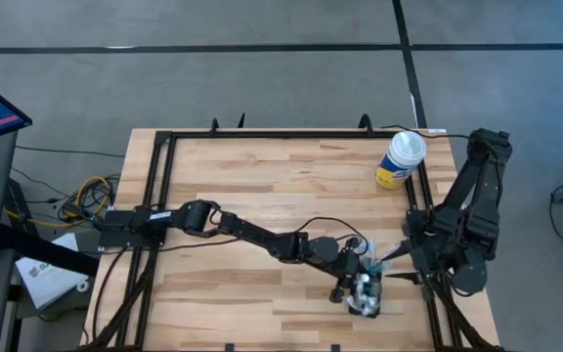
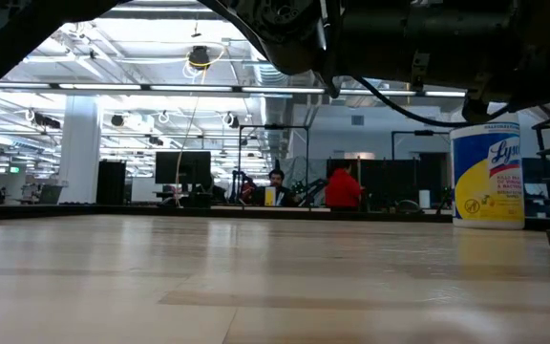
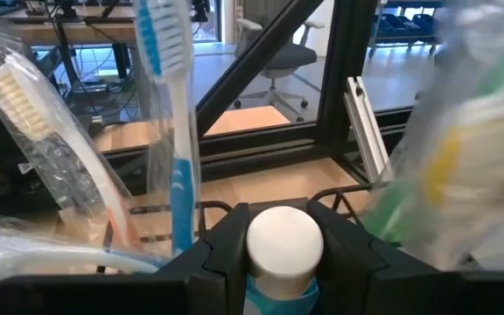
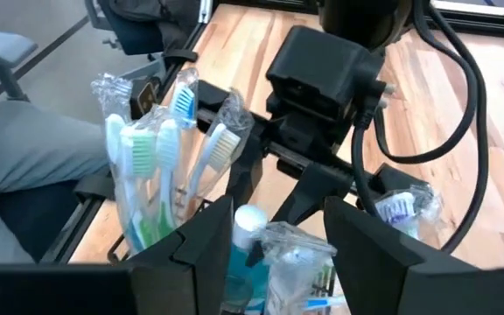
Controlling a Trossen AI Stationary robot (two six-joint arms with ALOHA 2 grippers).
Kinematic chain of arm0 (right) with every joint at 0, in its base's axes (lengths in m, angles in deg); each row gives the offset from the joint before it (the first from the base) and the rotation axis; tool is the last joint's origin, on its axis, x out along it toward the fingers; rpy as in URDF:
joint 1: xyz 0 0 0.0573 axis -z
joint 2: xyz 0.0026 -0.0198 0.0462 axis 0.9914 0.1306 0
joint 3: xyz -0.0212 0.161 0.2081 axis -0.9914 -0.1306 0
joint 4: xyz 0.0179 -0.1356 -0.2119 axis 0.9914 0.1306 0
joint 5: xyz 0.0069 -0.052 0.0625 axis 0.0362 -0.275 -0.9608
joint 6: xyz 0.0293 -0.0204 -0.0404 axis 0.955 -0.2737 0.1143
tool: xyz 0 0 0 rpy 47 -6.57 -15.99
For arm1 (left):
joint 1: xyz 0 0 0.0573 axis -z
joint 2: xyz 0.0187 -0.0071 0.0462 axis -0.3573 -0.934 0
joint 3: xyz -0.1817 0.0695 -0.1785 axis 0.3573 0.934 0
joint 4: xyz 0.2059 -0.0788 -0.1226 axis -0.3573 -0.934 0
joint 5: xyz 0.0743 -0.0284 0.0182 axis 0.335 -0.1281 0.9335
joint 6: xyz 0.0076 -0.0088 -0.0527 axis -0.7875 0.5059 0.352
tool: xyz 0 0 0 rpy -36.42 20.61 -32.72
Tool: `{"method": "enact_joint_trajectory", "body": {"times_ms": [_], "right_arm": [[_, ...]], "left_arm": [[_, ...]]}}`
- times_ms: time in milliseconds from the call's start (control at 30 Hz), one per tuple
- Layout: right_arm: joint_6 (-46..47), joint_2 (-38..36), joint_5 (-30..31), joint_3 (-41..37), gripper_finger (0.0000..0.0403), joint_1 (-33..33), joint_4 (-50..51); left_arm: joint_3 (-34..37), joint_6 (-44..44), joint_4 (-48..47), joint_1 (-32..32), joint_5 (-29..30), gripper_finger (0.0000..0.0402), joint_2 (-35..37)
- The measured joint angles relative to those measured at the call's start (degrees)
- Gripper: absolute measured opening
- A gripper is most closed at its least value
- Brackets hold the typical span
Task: Pick & Place toothbrushing station
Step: Put the blue mouthwash into the black wire organizer, then return to Home Position
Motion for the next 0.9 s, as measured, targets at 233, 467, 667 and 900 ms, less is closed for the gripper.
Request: {"method": "enact_joint_trajectory", "body": {"times_ms": [233, 467, 667, 900], "right_arm": [[0.0, -0.02, 0.13, -0.01, 0.0171, 1.76, -0.67], [0.02, -0.02, 0.13, -0.01, 0.0171, 2.07, -0.94], [0.02, -0.02, 0.14, -0.01, 0.0171, 2.07, -1.8], [0.02, -0.02, 0.14, 0.01, 0.0171, 2.07, -1.83]], "left_arm": [[0.0, -0.11, 0.2, -0.47, 0.09, 0.0094, 0.0], [0.0, -0.15, 0.44, -0.34, 0.48, 0.0108, 0.0], [0.02, -0.19, 1.21, -0.03, 0.59, 0.0125, 0.0], [0.02, -0.17, 2.55, 0.12, 0.52, 0.0126, 0.0]]}}
